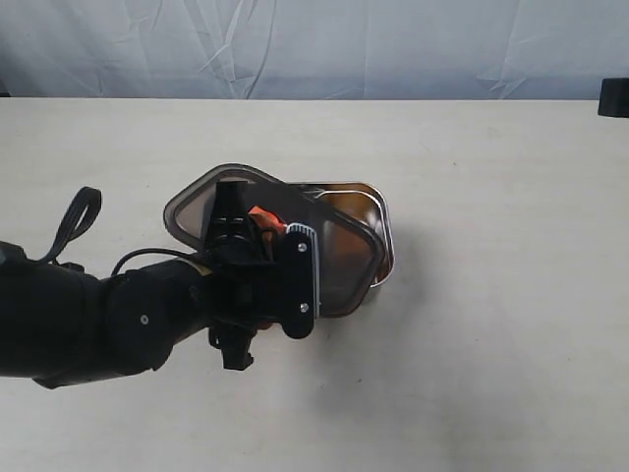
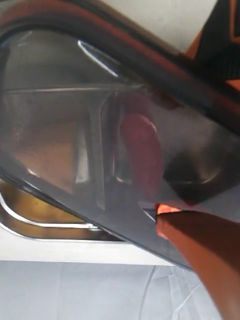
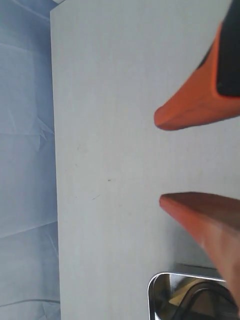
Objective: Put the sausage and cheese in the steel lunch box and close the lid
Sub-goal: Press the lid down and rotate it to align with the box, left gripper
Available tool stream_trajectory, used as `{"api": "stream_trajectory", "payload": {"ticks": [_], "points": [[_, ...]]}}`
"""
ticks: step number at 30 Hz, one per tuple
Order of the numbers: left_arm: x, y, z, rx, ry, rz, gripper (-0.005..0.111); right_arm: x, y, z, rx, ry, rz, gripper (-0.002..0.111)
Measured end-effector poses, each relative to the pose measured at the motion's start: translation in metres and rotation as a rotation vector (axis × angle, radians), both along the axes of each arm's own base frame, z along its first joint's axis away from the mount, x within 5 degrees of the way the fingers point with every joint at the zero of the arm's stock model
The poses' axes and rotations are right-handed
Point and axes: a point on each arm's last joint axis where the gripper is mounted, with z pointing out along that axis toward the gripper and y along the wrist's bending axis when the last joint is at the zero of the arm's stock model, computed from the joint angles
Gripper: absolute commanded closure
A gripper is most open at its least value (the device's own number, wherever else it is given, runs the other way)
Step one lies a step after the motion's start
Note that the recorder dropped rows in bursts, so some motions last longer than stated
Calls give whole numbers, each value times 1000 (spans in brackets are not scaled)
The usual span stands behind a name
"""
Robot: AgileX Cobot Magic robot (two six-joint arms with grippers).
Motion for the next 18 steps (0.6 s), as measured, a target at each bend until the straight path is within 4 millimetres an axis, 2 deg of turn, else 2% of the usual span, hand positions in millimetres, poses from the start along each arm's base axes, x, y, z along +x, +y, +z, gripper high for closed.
{"api": "stream_trajectory", "payload": {"ticks": [8, 18], "points": [[2, 1, 1, -7, -14, 24, 45, 0, 0, 0, 5, 4, 0, 66], [-4, 6, 14, -52, 7, 41, 45, 0, 0, 0, 7, 6, 1, 66]]}}
